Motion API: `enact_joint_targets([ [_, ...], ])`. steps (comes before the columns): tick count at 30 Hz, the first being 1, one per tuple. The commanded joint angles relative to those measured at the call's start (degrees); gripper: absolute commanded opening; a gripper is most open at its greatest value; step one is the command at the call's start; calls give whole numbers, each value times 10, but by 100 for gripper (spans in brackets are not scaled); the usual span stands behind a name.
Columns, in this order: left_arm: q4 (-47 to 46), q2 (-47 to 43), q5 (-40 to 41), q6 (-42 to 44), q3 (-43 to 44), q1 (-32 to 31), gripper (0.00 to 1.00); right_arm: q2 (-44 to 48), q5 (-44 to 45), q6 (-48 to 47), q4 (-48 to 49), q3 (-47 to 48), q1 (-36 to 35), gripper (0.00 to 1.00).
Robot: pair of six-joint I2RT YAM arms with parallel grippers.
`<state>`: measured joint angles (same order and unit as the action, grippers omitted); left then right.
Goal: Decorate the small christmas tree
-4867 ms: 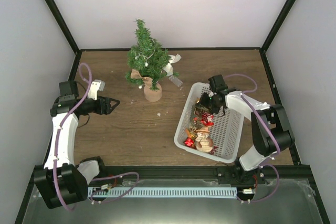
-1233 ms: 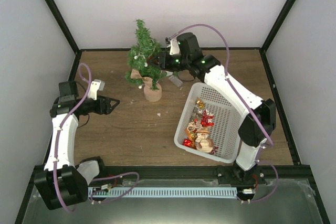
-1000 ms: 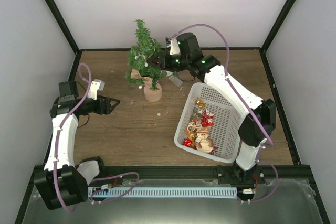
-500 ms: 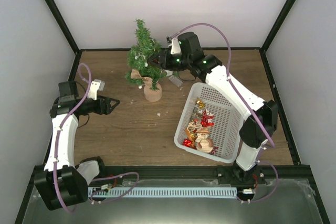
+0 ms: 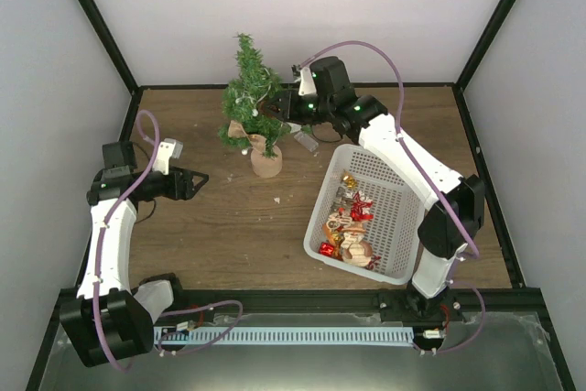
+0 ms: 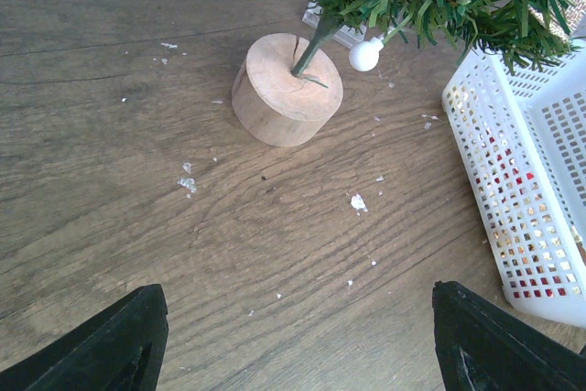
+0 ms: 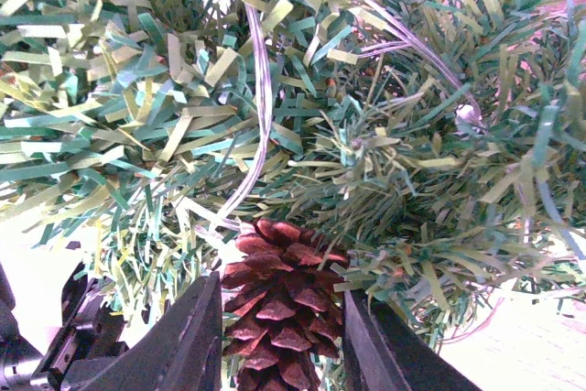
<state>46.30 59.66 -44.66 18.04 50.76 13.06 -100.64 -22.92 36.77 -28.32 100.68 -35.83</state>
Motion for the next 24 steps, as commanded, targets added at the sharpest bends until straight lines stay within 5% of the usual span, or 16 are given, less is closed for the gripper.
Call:
enact_joint_targets([
  [1,-5,-3,-11,3,-3,-1,79,8,8,-4,-7,26,-6,29],
  [24,-7,-5,-12,2,-4,-1,79,-30,11,-1,-42,50,-6,27],
])
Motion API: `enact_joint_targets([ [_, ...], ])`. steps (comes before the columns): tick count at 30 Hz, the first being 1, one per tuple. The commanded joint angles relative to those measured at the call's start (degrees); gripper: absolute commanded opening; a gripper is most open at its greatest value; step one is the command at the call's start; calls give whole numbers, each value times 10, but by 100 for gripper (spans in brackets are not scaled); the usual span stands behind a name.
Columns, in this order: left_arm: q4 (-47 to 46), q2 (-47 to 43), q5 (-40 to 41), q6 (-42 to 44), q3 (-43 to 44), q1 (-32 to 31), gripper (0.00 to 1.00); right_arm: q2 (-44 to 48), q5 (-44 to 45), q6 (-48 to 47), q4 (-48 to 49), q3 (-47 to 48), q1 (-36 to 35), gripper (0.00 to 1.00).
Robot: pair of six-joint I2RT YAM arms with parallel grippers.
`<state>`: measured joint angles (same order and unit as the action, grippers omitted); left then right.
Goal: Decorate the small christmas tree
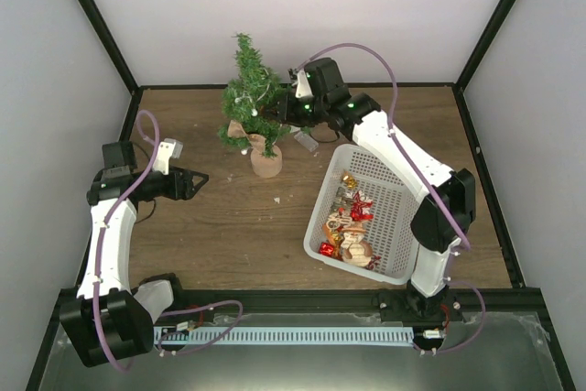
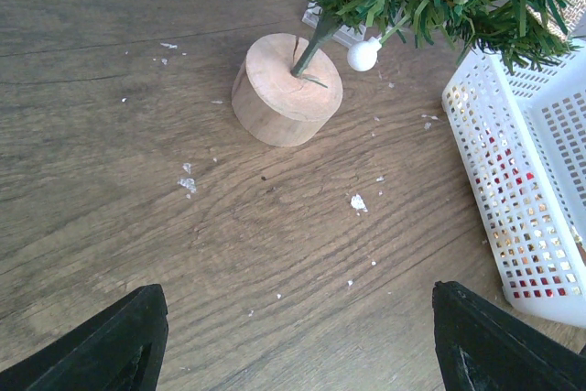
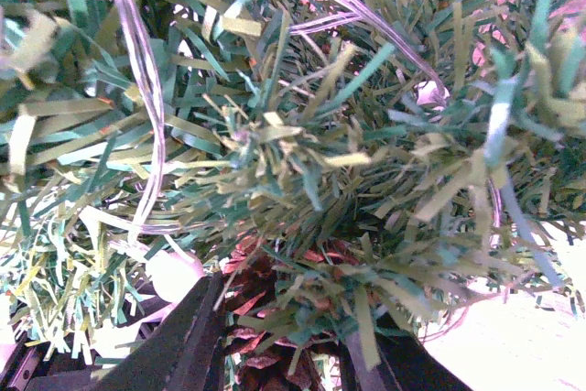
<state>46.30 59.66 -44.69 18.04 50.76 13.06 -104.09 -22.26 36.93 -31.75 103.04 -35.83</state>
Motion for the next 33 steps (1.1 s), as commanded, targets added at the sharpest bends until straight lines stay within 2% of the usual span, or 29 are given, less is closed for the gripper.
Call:
enact_joint_targets([
  [1,-7,-5,-12,2,-4,-1,79,9,5,-3,-6,25,-6,27],
  [19,-7,-6,-10,2,-4,-1,79,39,18,-4,-1,20,-6,37],
  [33,-7,-9,-10,2,-5,-1,79,48,32,-7,-10,11,-5,40],
])
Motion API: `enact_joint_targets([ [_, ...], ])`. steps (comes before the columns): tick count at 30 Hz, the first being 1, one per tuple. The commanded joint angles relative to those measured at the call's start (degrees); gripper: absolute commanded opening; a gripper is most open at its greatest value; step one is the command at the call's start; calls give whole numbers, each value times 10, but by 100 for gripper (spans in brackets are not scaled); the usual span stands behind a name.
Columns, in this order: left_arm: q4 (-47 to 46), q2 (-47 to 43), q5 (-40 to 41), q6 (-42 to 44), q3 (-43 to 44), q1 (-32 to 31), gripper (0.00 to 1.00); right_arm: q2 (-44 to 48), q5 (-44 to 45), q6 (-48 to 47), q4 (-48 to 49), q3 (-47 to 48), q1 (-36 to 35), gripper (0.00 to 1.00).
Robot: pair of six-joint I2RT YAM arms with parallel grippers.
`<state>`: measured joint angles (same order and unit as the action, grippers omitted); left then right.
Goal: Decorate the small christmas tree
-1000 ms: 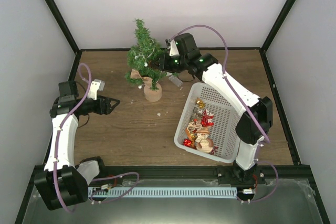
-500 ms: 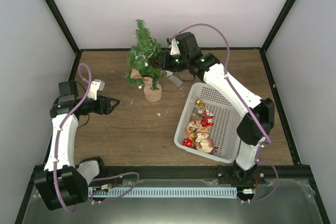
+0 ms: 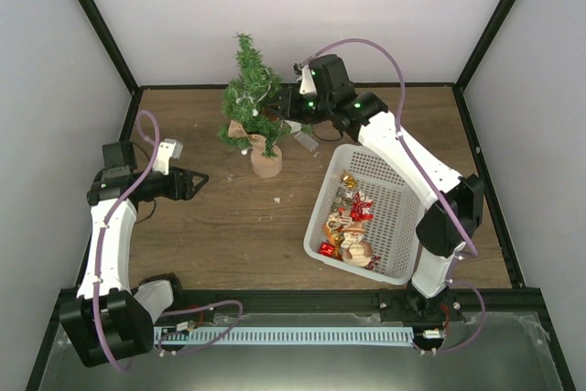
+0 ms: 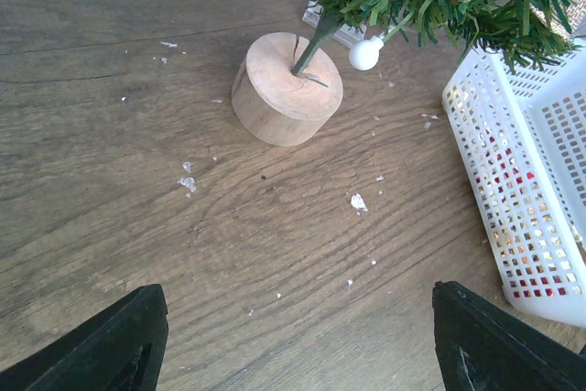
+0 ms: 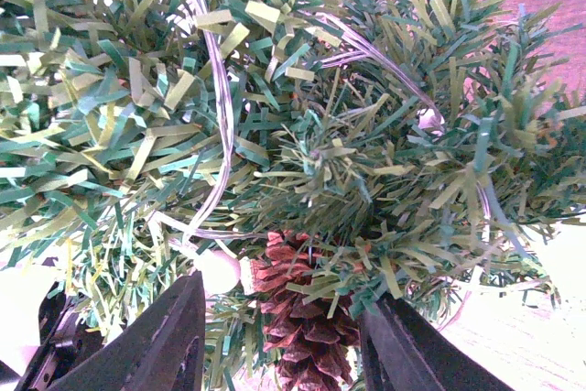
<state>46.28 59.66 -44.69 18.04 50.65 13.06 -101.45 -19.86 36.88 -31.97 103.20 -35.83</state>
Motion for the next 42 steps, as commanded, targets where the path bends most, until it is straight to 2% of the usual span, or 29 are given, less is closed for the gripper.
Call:
enact_joint_targets([
  [1,-7,-9,-10,2,-4,-1,79,21,10,-6,-9,11,-5,40],
  [20,-5,-6,-11,4,-2,-1,80,69,45,-20,26,1,3,41],
  [26,-2,-7,-11,4,-2,-1,80,82,101,-40,-51,16,3,36],
  [35,11,12,-21,8,5,-1,79,239,246,-41,-212,-139,4,34],
  [38,11,10,-13,10,6,-1,79,282,250,-28,-226,-233,10,34],
  [42,9,11,-5,8,6,-1,79,312,183,-17,-183,-370,53,34],
])
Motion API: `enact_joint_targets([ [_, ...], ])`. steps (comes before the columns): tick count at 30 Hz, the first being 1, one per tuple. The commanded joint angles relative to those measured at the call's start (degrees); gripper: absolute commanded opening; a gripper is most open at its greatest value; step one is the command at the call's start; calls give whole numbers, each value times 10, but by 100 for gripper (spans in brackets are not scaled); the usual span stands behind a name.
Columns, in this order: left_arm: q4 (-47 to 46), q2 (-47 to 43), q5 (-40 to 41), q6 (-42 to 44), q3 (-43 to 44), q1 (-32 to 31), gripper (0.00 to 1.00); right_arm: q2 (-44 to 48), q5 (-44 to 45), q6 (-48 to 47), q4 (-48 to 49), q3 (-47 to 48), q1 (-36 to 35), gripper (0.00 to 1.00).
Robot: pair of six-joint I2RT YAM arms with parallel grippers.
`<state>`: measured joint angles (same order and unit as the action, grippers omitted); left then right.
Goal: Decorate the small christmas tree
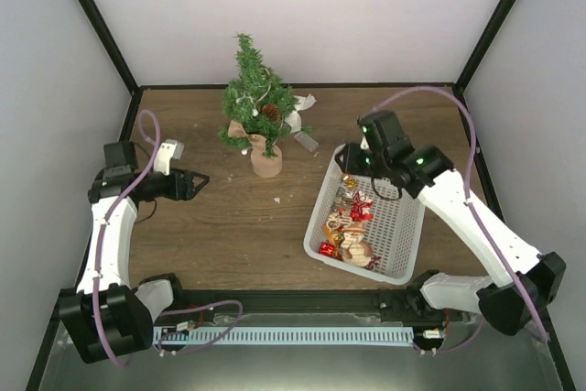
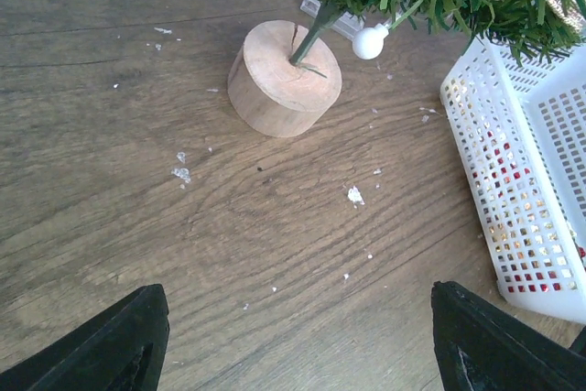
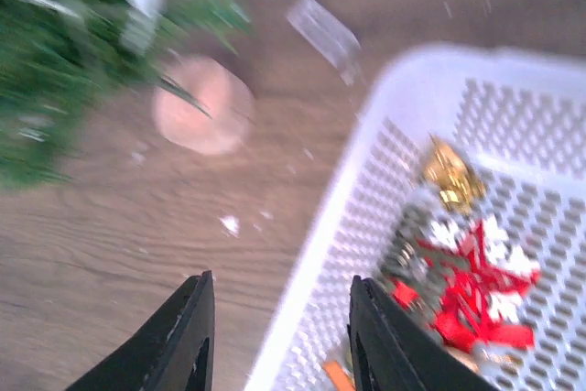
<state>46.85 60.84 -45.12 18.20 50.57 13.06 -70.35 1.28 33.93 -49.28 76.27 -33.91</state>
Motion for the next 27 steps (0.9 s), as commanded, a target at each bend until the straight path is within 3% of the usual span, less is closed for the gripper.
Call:
enact_joint_targets([
  [1,3,1,1,6,7,-2,78,2,-57,12,6,-129,47,34],
  [6,3,7,6,5,8,-1,78,-30,-101,5,76,-200,94,33],
  [18,3,11,7,5,9,-1,78,-125,-92,-8,75,-208,140,39],
  [27,6,10,3,7,9,-1,78,-143,-112,17,90,-251,187,39],
])
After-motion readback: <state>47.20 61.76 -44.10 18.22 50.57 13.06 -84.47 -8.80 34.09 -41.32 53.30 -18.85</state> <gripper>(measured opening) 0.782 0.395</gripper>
